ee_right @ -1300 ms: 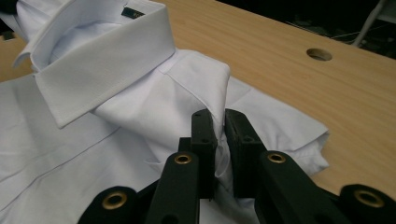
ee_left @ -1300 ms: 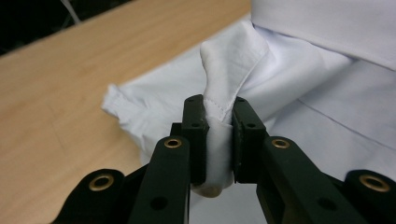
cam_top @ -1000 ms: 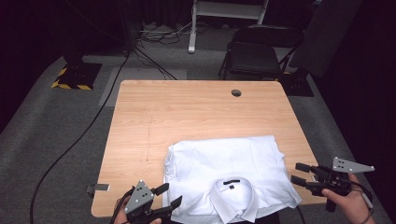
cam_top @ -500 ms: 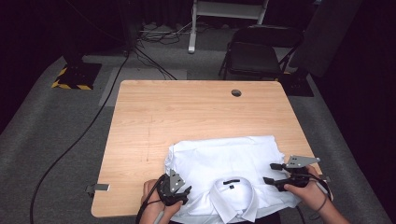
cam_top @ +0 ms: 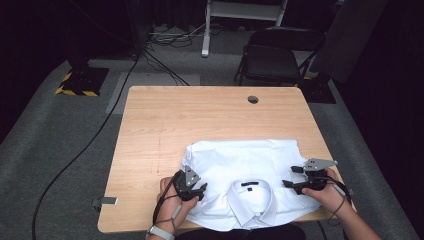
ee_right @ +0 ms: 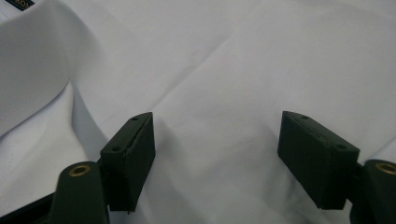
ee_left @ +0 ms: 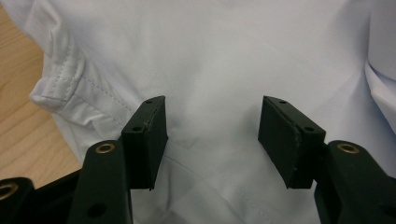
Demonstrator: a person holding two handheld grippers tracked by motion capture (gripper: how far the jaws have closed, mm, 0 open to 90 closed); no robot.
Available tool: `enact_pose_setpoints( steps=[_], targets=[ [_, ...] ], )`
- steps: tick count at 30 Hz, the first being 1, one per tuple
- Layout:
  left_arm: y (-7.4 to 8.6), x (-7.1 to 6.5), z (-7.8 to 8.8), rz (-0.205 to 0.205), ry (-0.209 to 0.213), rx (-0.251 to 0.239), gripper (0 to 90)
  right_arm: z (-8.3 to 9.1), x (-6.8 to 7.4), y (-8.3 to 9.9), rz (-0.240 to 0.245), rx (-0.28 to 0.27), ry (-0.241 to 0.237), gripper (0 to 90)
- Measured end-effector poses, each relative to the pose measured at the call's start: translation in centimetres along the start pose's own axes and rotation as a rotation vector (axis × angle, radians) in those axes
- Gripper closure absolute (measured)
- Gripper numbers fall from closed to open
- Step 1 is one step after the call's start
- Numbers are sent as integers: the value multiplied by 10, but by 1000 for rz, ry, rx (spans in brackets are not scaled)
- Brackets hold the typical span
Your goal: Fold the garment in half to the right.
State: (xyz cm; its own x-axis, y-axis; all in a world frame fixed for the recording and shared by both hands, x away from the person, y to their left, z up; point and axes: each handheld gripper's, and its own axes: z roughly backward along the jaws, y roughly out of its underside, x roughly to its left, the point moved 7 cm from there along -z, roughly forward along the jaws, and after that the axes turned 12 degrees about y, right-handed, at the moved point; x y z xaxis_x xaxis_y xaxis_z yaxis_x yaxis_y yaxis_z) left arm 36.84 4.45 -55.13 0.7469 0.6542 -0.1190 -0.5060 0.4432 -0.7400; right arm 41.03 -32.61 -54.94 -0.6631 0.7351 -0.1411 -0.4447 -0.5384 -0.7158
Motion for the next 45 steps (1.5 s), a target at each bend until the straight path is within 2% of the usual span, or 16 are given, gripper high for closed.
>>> enact_pose_setpoints(
  steps=[4, 9, 11, 13, 14, 20, 26, 30, 34, 39, 45],
  targets=[
    [-9, 5, -9, -4, 4, -1, 421, -3, -14, -1, -10, 3, 11, 272],
    [-15, 4, -16, -10, 13, 1, 421, -4, -27, 1, -20, 3, 20, 272],
    [-16, 3, -17, -3, 21, -2, 419, -3, -28, 2, -22, 6, 24, 272],
    [-17, 2, -16, 20, 37, -3, 396, -3, -28, 3, -29, 7, 29, 271],
    [-18, 1, -15, 31, 48, -9, 375, -2, -28, 3, -29, 6, 30, 270],
    [-32, 5, 3, 57, 39, -95, 336, -3, -28, 4, -34, -10, 33, 270],
    [-44, 19, 20, 63, 0, -123, 328, -3, -28, 5, -40, -31, 32, 271],
    [-50, 26, 24, 72, -14, -134, 320, -3, -29, 5, -40, -36, 32, 271],
    [-57, 37, 22, 76, -38, -136, 317, -3, -29, 5, -41, -38, 33, 271],
    [-67, 61, 14, 101, -75, -136, 324, -3, -29, 5, -44, -45, 36, 271],
    [-80, 78, 5, 99, -71, -133, 374, -3, -29, 5, -43, -40, 36, 271]
  ],
)
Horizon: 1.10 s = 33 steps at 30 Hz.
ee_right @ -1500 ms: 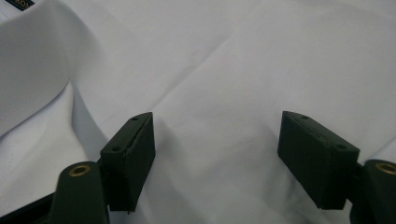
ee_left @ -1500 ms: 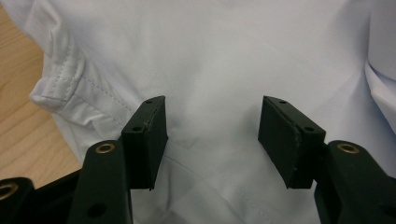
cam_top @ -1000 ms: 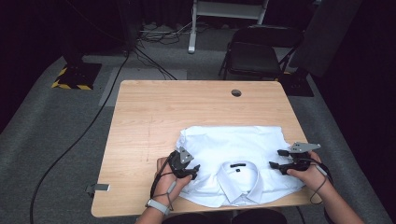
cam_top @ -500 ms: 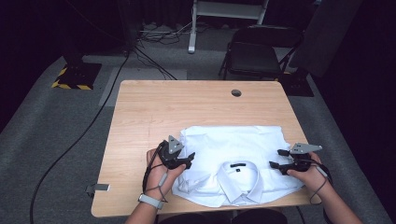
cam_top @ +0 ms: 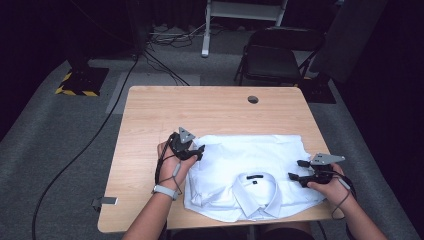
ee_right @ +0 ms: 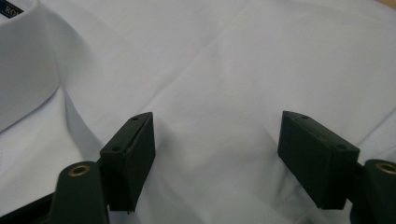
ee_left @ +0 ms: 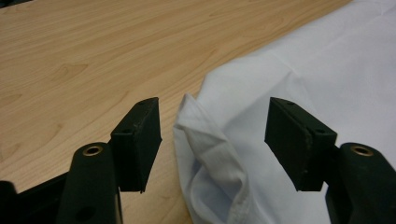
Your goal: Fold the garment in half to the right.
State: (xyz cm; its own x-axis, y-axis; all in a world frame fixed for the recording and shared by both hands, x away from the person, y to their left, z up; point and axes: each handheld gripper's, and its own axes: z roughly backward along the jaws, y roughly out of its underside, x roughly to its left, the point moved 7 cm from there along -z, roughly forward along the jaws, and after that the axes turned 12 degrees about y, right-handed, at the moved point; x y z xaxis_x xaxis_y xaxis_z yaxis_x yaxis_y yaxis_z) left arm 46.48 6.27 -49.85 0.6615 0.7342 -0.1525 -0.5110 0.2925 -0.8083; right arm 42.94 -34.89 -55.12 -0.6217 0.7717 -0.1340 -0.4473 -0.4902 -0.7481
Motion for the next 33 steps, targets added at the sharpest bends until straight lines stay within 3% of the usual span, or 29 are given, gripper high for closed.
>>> enact_pose_setpoints(
  steps=[3, 6, 9, 10, 11, 15, 18, 22, 26, 29, 33],
  targets=[
    [-4, 5, -4, 6, 11, 0, 415, 0, 0, 0, -1, -3, 0, 271],
    [-5, 9, -8, 64, 63, 0, 533, 0, 0, 0, -3, -5, 2, 272],
    [-5, 13, -12, 93, 84, -2, 648, 0, 0, 0, -5, -5, 5, 272],
    [-4, 16, -16, 138, 103, -4, 669, 0, 0, 0, -5, -5, 5, 272],
    [-3, 18, -18, 153, 108, 0, 685, 0, 0, 0, -5, -5, 5, 272],
    [2, 20, -20, 186, 121, 11, 863, 0, 0, 0, -5, -5, 5, 272],
    [1, 19, -15, 193, 126, -23, 881, 0, 0, 0, -5, -5, 6, 273],
    [-7, 15, 1, 215, 143, -122, 881, 0, 0, 0, -6, -5, 7, 274],
    [-14, 18, 22, 210, 102, -197, 873, 0, 0, 0, -10, -4, 13, 275],
    [-12, 32, 36, 203, 17, -214, 880, 0, 0, 0, -10, -4, 13, 275],
    [-10, 41, 39, 229, -21, -226, 778, 0, 0, 0, -10, -4, 13, 275]
  ],
)
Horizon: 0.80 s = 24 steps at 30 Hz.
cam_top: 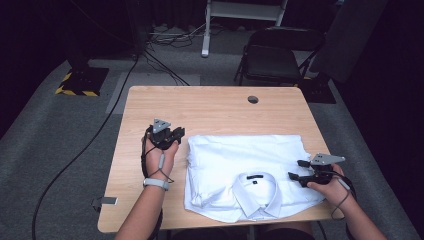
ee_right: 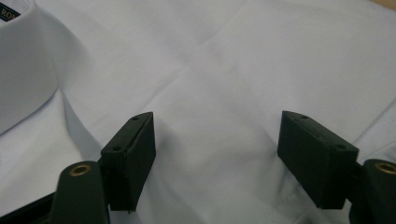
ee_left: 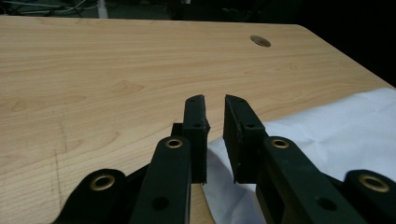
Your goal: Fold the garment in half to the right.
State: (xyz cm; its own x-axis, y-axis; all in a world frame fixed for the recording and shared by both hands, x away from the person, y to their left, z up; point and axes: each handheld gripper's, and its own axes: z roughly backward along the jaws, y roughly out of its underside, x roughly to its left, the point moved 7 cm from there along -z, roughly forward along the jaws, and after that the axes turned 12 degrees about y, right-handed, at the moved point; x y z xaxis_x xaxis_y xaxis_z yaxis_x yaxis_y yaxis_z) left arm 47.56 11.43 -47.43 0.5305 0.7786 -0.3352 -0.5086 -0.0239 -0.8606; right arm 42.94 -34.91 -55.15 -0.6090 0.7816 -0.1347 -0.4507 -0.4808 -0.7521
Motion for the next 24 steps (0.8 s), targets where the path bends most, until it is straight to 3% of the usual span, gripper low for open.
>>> enact_pose_setpoints(
  steps=[4, 8, 13, 15, 17, 22, 24],
  targets=[
    [3, 0, -17, -27, -15, 30, 573, 0, 0, 0, 0, 0, 1, 275],
    [9, 2, -39, -23, -25, 83, 422, 0, 0, 0, -2, 0, 3, 275],
    [32, 6, -63, -132, -84, 272, 322, 0, 0, 0, -2, 1, 3, 276],
    [38, 12, -68, -195, -136, 333, 319, 0, 0, 0, -4, 1, 3, 276],
    [43, 17, -72, -228, -172, 366, 320, 0, 0, 0, -4, 1, 4, 276],
    [40, 27, -71, -198, -209, 339, 314, 0, 0, 0, -4, 1, 4, 276],
    [36, 29, -67, -166, -206, 298, 285, 0, 0, 0, -4, 1, 4, 276]
  ],
)
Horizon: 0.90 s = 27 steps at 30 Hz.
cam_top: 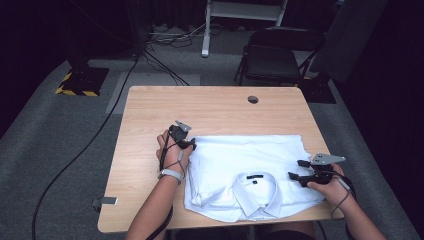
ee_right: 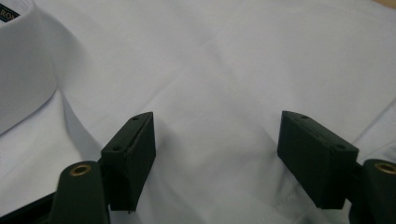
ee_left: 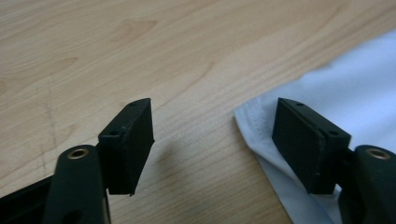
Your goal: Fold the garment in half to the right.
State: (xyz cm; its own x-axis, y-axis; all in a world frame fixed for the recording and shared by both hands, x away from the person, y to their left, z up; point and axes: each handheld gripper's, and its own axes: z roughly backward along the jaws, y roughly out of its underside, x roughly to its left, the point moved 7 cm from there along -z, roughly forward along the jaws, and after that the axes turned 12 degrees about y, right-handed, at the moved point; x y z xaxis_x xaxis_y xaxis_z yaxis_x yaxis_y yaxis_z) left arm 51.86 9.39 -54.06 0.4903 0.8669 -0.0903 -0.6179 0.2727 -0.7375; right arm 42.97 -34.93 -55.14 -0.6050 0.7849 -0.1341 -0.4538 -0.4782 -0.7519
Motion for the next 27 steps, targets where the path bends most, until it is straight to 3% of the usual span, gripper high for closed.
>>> enact_pose_setpoints(
  steps=[3, 4, 6, 8, 12, 18, 20, 23, 24, 27],
  targets=[
    [-4, 3, 7, 39, -5, -53, 264, 0, 0, 0, 0, -1, 0, 276],
    [-5, 1, 8, 52, 13, -74, 252, 0, 0, 0, 0, -1, 1, 276],
    [-5, -8, 4, 55, 94, -80, 227, 0, 0, 0, 0, -1, 1, 276],
    [-3, -18, -3, 32, 150, -49, 203, 0, 0, 0, -1, -1, 1, 276],
    [4, -24, -18, -32, 150, 41, 177, 0, 0, 0, -3, 1, 3, 276],
    [-3, -32, -25, -85, 194, 42, 208, 0, 0, 0, -5, 1, 4, 276],
    [-4, -38, -24, -118, 236, 29, 350, 0, 0, 0, -6, 1, 5, 276],
    [-2, -50, -22, -133, 305, 22, 760, 0, -1, 0, -7, 1, 7, 276],
    [-1, -52, -21, -130, 303, 19, 823, 0, -1, 0, -7, 1, 7, 276],
    [1, -53, -19, -113, 304, 11, 850, 0, -1, 0, -6, 5, 7, 278]
  ],
)
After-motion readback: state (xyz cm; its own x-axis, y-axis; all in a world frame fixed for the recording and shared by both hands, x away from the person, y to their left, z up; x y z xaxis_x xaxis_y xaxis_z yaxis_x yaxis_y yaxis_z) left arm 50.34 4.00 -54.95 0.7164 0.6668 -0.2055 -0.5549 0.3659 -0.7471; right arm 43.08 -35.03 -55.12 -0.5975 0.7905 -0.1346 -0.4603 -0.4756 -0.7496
